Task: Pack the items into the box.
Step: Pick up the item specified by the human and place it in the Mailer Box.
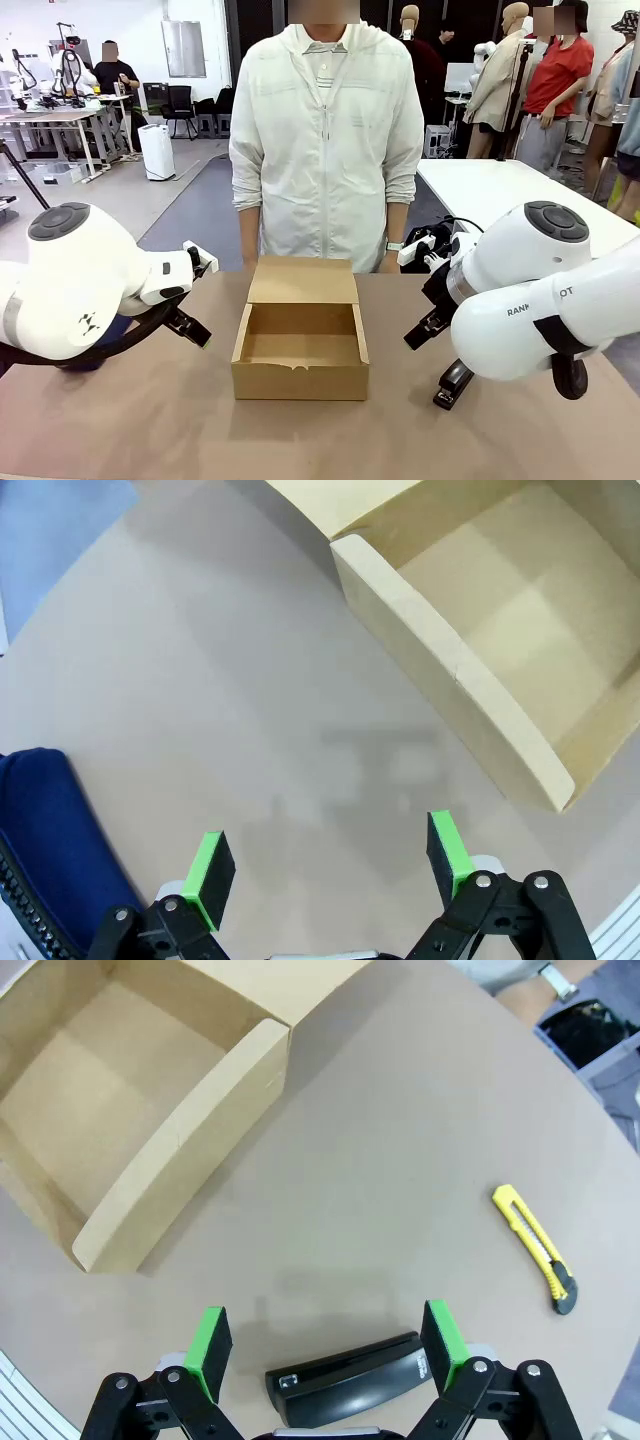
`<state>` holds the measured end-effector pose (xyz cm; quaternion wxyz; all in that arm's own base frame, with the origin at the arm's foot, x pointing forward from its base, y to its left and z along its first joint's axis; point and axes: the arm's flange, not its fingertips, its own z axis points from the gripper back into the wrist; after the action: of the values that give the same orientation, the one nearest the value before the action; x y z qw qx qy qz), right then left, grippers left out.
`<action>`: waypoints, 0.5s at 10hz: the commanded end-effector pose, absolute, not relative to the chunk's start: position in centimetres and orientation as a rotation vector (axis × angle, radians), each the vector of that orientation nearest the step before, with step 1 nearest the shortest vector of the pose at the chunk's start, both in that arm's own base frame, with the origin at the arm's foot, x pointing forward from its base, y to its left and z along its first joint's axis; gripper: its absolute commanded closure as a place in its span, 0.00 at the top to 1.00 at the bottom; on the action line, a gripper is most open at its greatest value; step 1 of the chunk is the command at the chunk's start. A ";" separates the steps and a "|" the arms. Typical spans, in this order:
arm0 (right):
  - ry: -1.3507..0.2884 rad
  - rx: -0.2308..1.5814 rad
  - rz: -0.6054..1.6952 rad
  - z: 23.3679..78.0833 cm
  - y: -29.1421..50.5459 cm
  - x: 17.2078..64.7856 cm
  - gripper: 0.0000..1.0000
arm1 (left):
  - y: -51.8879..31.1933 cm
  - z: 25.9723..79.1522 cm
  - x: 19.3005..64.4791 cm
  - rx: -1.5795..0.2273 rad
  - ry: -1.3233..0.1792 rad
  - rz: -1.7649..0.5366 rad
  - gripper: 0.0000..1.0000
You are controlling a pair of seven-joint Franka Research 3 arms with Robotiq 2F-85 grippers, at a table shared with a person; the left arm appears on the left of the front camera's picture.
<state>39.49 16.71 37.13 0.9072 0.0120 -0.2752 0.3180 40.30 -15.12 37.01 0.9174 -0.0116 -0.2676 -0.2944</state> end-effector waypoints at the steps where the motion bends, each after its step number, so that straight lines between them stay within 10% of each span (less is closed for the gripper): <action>1: -0.568 0.025 0.656 37.1 16.7 39.5 1.00 | -15.1 37.0 40.3 -0.024 -0.551 -0.606 1.00; 5: -0.522 0.068 0.667 38.8 16.7 39.3 1.00 | -15.1 37.0 40.3 -0.024 -0.550 -0.606 1.00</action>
<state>39.36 16.86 37.29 0.9093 0.0154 -0.2688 0.3172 40.30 -15.12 37.01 0.9174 -0.0116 -0.2676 -0.2944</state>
